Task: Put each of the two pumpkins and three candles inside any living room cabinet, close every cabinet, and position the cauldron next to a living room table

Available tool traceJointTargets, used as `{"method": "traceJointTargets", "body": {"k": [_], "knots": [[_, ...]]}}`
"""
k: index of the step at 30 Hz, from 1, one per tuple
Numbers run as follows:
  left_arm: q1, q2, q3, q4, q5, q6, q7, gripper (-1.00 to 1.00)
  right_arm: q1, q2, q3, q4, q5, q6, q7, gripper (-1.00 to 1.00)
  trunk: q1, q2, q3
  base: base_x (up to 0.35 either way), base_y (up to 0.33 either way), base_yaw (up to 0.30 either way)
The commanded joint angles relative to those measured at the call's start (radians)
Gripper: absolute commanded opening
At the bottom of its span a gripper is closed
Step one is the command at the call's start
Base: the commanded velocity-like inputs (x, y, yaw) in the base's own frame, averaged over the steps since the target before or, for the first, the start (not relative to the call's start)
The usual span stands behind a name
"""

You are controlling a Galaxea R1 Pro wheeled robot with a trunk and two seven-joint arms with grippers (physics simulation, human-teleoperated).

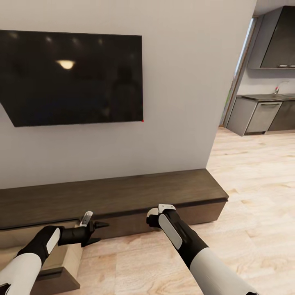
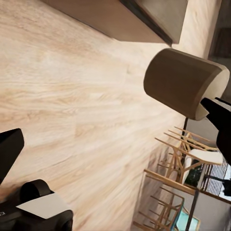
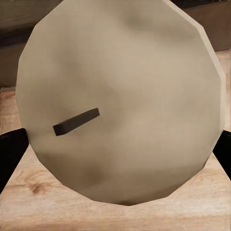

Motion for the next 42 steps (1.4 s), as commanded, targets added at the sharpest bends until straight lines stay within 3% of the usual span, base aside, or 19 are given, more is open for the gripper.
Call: {"method": "traceJointTargets", "body": {"k": [1,6,25,42], "knots": [[0.000,-0.001,0.000,-0.008,-0.001,0.001,0.017,1.00,0.000,0.000,0.000,0.000,-0.001,0.001,0.002,-1.00,-0.004,0.007,0.003,0.000,0.000,0.000],[0.000,0.001,0.000,-0.027,-0.001,0.001,0.065,1.00,0.000,0.000,-0.001,0.000,-0.003,0.003,0.003,-1.00,-0.019,0.035,0.016,0.000,0.000,0.000],[0.000,0.030,0.009,-0.049,0.004,-0.001,0.055,1.00,0.000,0.000,-0.001,0.000,-0.005,0.004,0.007,-1.00,-0.019,0.035,0.016,0.000,0.006,0.000],[0.000,0.042,0.009,-0.049,0.008,0.000,0.054,1.00,0.000,0.000,-0.001,0.000,-0.005,0.003,0.009,-1.00,-0.019,0.035,0.016,0.000,0.260,0.075]]}}
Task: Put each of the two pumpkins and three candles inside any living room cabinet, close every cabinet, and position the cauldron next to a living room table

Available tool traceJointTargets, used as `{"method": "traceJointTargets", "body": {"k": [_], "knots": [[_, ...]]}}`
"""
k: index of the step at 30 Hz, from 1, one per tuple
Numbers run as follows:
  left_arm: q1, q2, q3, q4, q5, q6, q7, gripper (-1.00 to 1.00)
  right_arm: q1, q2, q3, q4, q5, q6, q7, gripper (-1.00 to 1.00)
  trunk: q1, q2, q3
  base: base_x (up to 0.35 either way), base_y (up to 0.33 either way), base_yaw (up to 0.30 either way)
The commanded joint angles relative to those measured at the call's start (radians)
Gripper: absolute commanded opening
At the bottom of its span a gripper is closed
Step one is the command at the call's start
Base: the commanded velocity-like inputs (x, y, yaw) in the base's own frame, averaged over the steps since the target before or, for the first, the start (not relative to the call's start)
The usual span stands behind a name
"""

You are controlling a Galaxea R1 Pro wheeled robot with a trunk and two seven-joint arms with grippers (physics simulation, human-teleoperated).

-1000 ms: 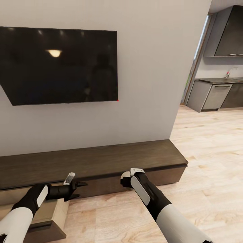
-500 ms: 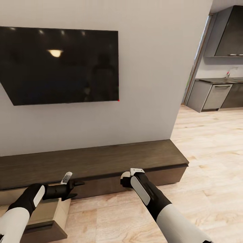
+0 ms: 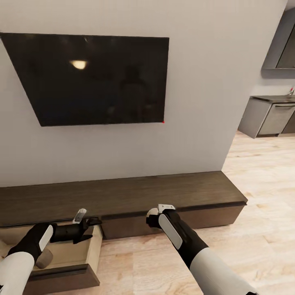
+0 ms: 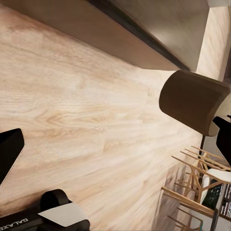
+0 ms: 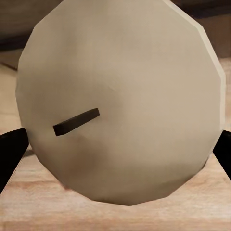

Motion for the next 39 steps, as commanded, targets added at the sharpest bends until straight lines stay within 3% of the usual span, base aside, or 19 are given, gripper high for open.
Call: {"method": "traceJointTargets", "body": {"k": [1,13,36,39], "knots": [[0.000,0.000,0.000,0.000,0.000,0.000,0.000,1.00,0.000,0.000,0.000,0.000,0.000,-0.001,0.001,-1.00,0.000,0.000,0.000,0.000,0.287,0.003],[0.000,0.000,0.002,0.000,0.001,0.002,-0.004,1.00,0.000,0.000,-0.001,0.000,0.000,-0.001,0.001,-1.00,0.000,0.000,0.000,0.000,0.143,0.000],[0.000,0.002,0.003,0.000,0.003,0.018,-0.005,1.00,0.000,0.000,0.002,-0.001,0.011,-0.033,-0.004,-1.00,-0.088,0.161,0.072,0.000,0.001,0.000],[0.000,0.002,0.003,0.000,0.003,0.018,-0.005,1.00,0.000,0.000,0.003,-0.001,0.011,-0.033,-0.006,-1.00,-0.088,0.161,0.072,0.000,0.000,0.109]]}}
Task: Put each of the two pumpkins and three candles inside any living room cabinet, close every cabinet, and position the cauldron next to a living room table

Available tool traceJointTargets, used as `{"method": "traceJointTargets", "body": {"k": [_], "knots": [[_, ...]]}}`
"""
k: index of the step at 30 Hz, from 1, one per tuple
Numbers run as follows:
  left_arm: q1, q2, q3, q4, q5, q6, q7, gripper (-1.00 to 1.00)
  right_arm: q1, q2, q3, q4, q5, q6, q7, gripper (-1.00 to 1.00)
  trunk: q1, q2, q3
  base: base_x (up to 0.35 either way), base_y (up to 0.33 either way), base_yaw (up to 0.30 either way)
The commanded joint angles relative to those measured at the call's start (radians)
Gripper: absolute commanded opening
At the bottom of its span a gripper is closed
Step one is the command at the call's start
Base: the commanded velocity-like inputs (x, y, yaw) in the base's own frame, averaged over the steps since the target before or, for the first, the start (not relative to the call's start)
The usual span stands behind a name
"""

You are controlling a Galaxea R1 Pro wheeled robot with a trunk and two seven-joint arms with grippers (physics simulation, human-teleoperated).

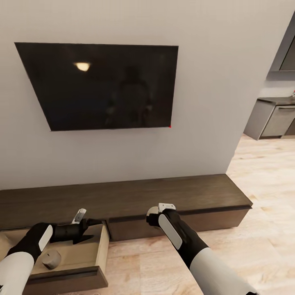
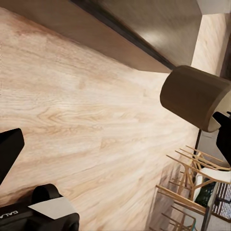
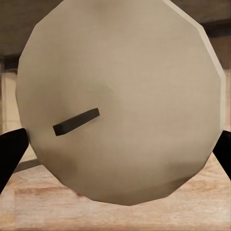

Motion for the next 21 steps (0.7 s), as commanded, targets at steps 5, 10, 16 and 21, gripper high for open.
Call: {"method": "traceJointTargets", "body": {"k": [5,10,16,21], "knots": [[0.000,0.009,0.000,0.000,0.001,0.000,-0.002,1.00,0.000,0.000,0.000,-0.001,-0.001,0.000,0.000,-1.00,0.000,0.000,0.000,0.000,0.000,0.246],[0.000,0.013,0.001,0.000,0.000,0.000,-0.034,1.00,0.000,0.000,0.000,0.001,-0.002,0.001,-0.001,-1.00,0.000,0.000,0.000,0.000,0.085,0.282],[0.000,0.014,0.002,0.000,-0.001,0.000,-0.047,1.00,0.000,0.000,0.000,0.001,-0.001,0.000,-0.001,-1.00,0.000,0.000,0.000,0.000,0.242,0.199],[0.000,0.014,0.002,0.000,-0.002,0.000,-0.048,1.00,0.000,0.000,0.003,0.000,-0.001,0.002,-0.002,-1.00,0.000,0.000,0.000,0.000,0.284,0.003]]}}
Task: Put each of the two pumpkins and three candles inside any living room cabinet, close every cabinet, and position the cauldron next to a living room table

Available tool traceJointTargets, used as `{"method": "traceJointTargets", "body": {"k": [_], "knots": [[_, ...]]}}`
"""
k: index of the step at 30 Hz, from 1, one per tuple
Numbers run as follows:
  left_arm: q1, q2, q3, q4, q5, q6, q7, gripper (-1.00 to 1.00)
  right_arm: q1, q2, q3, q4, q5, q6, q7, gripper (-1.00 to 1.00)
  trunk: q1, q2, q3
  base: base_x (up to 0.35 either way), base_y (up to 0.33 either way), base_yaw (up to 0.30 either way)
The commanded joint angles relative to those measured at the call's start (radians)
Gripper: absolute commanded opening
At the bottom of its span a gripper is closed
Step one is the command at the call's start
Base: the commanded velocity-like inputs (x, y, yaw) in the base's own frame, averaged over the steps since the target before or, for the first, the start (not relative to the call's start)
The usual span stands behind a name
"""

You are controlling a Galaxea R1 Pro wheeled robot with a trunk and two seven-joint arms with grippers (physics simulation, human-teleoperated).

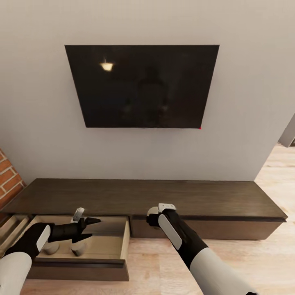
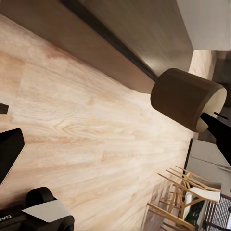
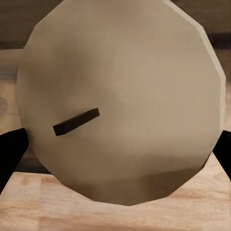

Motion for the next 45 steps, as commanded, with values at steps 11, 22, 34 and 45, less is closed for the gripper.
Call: {"method": "traceJointTargets", "body": {"k": [11,22,34,45], "knots": [[0.000,0.000,0.000,0.000,0.000,0.000,0.000,1.00,0.000,0.000,0.000,0.001,0.001,-0.002,0.001,-1.00,0.000,0.000,0.000,0.000,0.285,0.000],[0.000,0.000,0.000,0.000,0.000,0.000,-0.001,1.00,0.000,0.000,-0.001,0.001,0.000,-0.002,0.007,-1.00,0.000,0.000,0.000,0.000,0.286,0.000],[0.000,0.000,0.000,0.000,0.000,0.000,0.000,1.00,0.000,0.000,-0.002,0.001,0.000,-0.002,0.009,-1.00,0.000,0.000,0.000,0.000,0.289,0.000],[0.000,0.000,0.000,0.000,0.000,0.000,0.000,1.00,0.000,0.000,-0.002,0.001,0.000,0.000,0.010,-1.00,0.000,0.000,0.000,0.000,0.289,0.000]]}}
